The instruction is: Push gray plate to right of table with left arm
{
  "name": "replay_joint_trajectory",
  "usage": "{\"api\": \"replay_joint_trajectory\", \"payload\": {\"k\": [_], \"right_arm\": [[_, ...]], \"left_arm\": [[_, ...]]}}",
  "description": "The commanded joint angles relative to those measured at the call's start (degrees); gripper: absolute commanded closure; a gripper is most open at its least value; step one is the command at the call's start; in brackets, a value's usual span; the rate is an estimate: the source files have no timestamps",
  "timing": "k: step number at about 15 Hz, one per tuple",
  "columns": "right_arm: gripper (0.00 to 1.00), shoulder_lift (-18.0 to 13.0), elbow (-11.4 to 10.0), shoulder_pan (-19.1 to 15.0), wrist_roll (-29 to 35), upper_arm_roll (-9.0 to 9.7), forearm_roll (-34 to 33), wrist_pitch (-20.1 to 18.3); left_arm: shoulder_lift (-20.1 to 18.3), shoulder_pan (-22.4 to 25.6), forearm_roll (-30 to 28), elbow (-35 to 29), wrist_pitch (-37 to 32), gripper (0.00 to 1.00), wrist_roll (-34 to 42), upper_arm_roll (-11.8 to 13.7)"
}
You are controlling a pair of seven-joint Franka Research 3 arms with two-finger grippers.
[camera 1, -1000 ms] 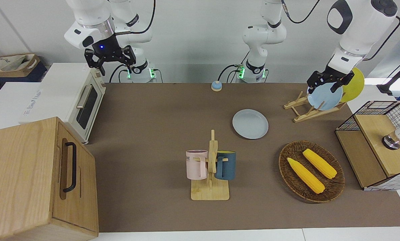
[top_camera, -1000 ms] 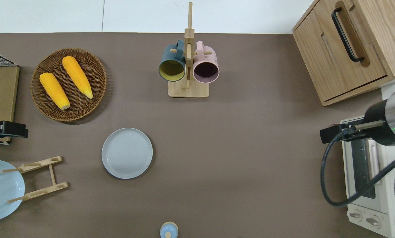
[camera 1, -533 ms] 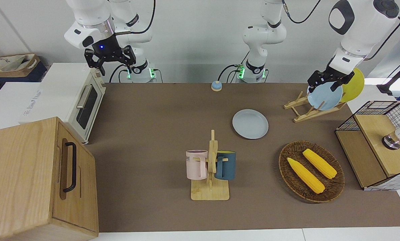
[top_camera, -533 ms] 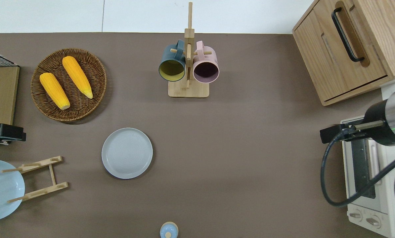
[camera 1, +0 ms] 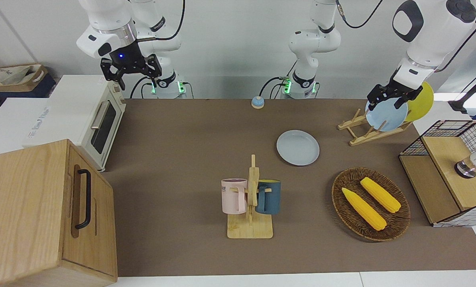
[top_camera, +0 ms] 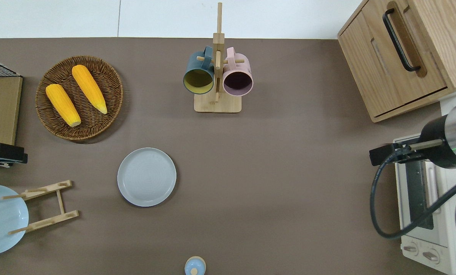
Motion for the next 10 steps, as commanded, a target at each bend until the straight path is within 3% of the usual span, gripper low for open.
{"api": "replay_joint_trajectory", "payload": {"k": [1, 6, 10], "right_arm": [[0.017, -0.4, 0.2, -1.2, 0.1, 0.85, 0.6, -0.7], [0.017, -0.4, 0.2, -1.2, 0.0, 0.76, 0.6, -0.7], [0.017, -0.4, 0.2, -1.2, 0.1, 0.76, 0.6, -0.7]], "left_arm": [[-1.0, -0.2, 0.1, -1.2, -1.7, 0.0, -0.2, -1.2], [-1.7, -0.2, -2.3, -8.2, 3.6, 0.0, -1.8, -3.5], [-6.8, -0.2, -4.8, -21.0, 14.3, 0.0, -3.2, -3.7]]}}
